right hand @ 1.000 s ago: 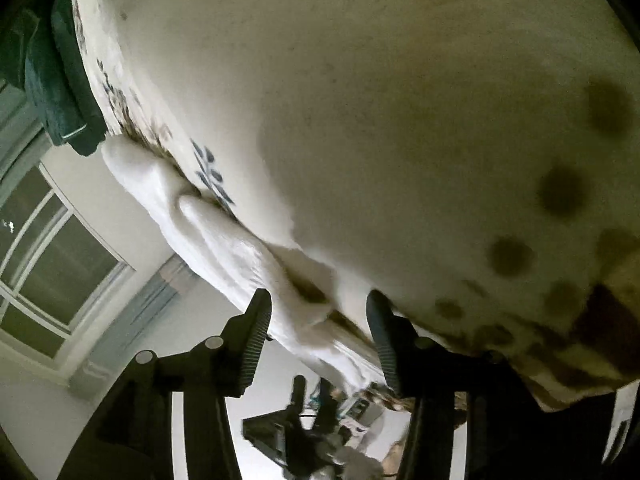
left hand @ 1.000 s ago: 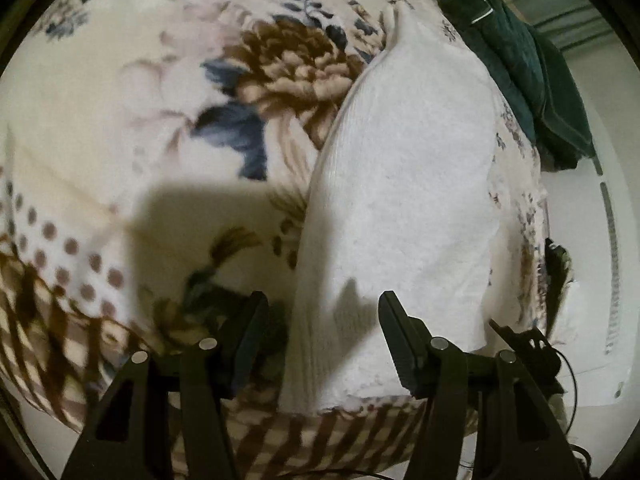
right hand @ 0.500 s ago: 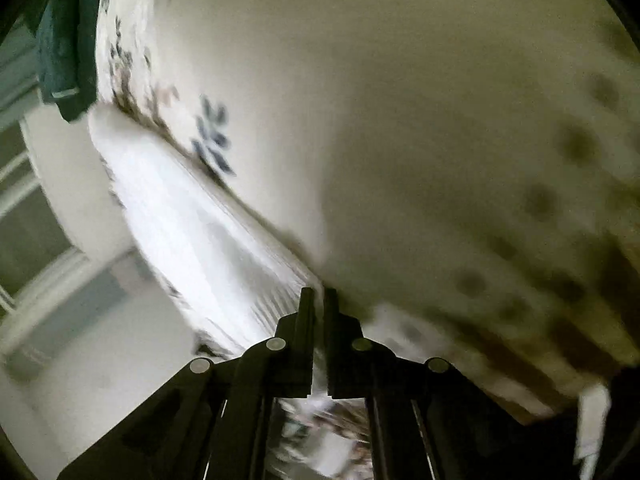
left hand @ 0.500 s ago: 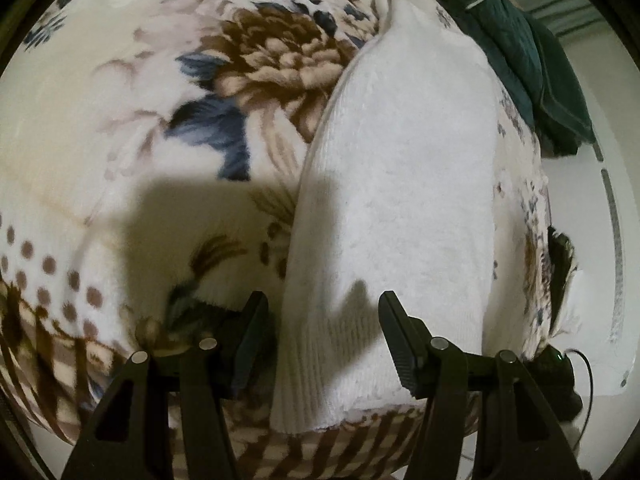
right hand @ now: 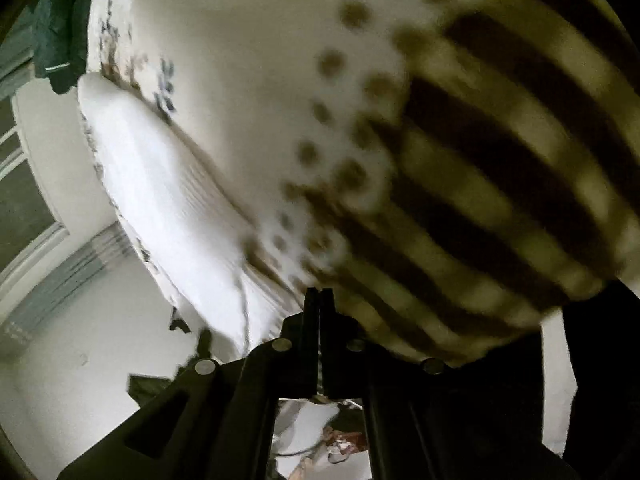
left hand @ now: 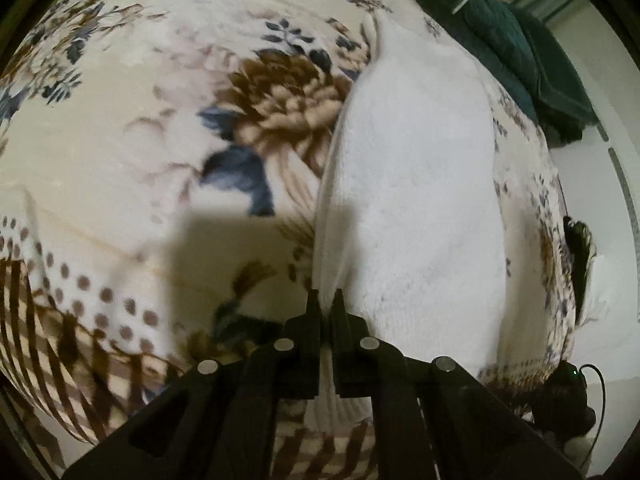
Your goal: Fold small clothes
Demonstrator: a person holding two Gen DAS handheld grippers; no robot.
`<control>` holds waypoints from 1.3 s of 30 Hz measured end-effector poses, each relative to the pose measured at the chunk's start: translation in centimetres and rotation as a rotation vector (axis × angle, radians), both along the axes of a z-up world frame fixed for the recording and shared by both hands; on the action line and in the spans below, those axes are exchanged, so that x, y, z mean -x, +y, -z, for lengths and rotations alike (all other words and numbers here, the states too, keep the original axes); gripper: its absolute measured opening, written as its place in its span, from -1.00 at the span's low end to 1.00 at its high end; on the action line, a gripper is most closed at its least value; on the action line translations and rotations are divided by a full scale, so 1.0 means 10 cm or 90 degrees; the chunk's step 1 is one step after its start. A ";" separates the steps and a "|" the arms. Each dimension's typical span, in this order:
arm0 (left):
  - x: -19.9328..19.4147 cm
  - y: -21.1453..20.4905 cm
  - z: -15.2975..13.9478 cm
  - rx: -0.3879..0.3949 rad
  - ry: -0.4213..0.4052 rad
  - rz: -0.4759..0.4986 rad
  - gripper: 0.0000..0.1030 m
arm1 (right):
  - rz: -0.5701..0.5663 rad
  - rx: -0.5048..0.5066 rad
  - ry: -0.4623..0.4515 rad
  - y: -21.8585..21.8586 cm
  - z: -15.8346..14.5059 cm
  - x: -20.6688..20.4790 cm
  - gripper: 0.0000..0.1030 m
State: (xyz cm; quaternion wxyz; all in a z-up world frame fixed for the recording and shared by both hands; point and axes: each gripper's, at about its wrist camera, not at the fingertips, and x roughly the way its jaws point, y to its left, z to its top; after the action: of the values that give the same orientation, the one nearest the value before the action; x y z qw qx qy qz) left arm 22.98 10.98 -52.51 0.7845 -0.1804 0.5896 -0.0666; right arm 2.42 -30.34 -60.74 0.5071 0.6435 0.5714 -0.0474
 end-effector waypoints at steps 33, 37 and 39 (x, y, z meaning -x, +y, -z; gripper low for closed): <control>0.00 0.15 0.00 -0.035 0.001 0.003 -0.96 | -0.169 0.154 0.007 0.82 -0.61 -0.81 -0.96; -0.06 0.16 0.38 -0.022 0.058 0.030 -0.92 | -0.236 0.182 0.034 0.90 -0.31 -0.75 -0.95; -0.10 0.15 0.41 -0.010 0.073 0.030 -0.87 | -0.285 0.180 0.029 0.99 -0.22 -0.94 -0.91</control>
State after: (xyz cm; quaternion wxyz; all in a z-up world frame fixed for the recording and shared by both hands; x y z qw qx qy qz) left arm 24.00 12.52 -56.61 0.7491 -0.1638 0.6380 -0.0697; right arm 11.81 -20.45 -58.50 0.5767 0.4223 0.6988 -0.0281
